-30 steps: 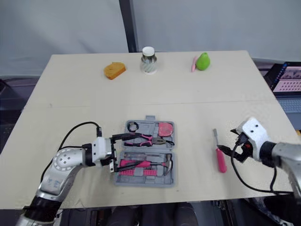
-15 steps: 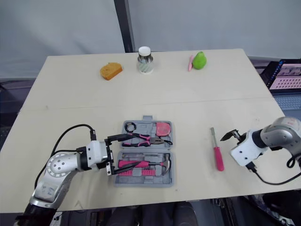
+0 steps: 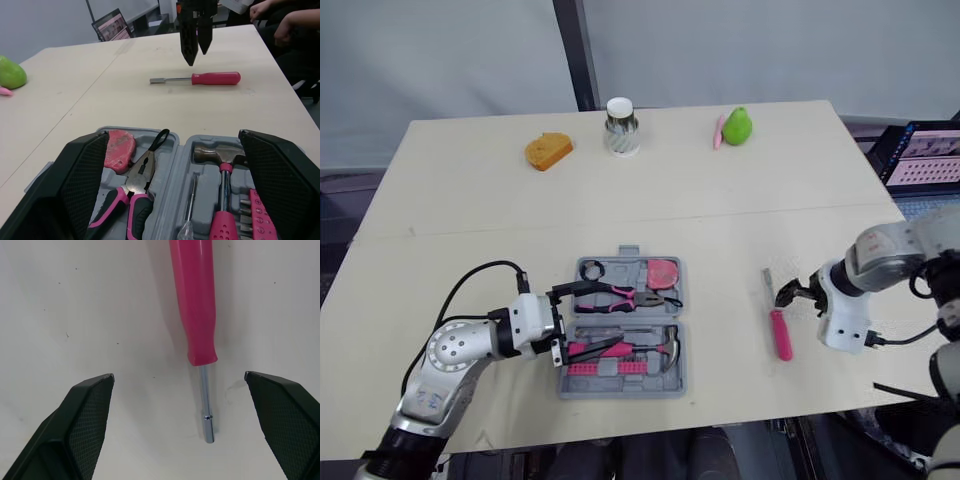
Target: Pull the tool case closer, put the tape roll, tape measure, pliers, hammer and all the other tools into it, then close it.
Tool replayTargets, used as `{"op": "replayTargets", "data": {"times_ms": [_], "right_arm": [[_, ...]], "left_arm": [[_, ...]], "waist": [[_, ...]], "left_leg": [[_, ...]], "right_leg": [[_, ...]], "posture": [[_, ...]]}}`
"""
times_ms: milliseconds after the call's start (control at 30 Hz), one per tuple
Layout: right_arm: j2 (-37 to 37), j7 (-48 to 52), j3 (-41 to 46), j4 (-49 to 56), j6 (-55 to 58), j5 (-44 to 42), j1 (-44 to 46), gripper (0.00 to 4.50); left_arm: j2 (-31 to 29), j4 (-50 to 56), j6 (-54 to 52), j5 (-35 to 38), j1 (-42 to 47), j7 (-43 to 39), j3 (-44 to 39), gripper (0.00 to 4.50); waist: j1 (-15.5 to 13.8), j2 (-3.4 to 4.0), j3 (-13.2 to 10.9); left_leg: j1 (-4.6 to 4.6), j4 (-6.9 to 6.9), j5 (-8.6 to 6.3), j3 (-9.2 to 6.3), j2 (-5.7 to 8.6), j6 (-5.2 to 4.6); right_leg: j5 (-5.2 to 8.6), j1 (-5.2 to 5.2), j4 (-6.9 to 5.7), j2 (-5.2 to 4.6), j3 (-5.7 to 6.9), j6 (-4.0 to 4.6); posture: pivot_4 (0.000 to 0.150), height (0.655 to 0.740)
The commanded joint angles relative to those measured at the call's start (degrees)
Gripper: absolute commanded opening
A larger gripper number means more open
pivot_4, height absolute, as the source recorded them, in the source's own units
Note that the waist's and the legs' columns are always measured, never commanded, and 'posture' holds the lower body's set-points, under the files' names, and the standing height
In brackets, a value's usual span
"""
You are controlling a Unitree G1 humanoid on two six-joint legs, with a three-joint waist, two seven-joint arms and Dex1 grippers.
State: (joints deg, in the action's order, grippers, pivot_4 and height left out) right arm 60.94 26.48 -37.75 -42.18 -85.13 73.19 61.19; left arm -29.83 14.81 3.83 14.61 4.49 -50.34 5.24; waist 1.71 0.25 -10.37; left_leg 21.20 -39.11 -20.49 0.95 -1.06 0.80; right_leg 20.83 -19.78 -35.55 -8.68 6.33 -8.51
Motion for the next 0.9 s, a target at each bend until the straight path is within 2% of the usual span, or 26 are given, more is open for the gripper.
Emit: {"op": "replayTargets", "data": {"times_ms": [33,267,733,900], "right_arm": [[-0.25,-4.42,-2.13,0.90,0.38,3.32,1.19,4.43],[-1.55,-9.11,-6.07,0.80,3.29,5.98,-0.58,4.43],[-3.21,-11.62,-9.11,-0.10,7.02,6.22,-1.18,4.43],[-3.27,-11.87,-9.45,-0.43,7.12,5.69,-1.50,2.14]], "left_arm": [[0.35,0.95,0.67,-0.04,0.13,0.70,-0.09,4.50],[0.58,1.13,0.54,-0.37,0.31,1.57,0.10,4.50],[0.81,1.92,-0.09,-0.86,0.44,2.72,0.55,4.50],[0.84,2.01,-0.18,-1.02,0.46,2.86,0.60,4.50]], "waist": [[-0.02,0.00,0.00],[0.01,0.01,0.00],[0.21,-0.01,0.01],[0.44,-0.03,0.02]], "left_leg": [[0.00,0.00,0.00,0.00,0.00,0.00],[0.00,0.00,0.00,0.00,0.01,0.00],[-0.02,-0.02,0.00,0.02,0.00,0.00],[-0.03,-0.01,0.00,0.02,-0.03,0.00]], "right_leg": [[0.00,0.00,-0.01,0.00,0.00,0.00],[0.00,-0.03,-0.05,0.00,-0.02,0.01],[0.00,-0.03,-0.07,0.00,-0.04,0.01],[0.01,-0.03,-0.07,0.02,-0.04,0.01]], "posture": [[0.150,0.7400],[0.150,0.7400],[0.150,0.7400],[0.150,0.7400]]}}
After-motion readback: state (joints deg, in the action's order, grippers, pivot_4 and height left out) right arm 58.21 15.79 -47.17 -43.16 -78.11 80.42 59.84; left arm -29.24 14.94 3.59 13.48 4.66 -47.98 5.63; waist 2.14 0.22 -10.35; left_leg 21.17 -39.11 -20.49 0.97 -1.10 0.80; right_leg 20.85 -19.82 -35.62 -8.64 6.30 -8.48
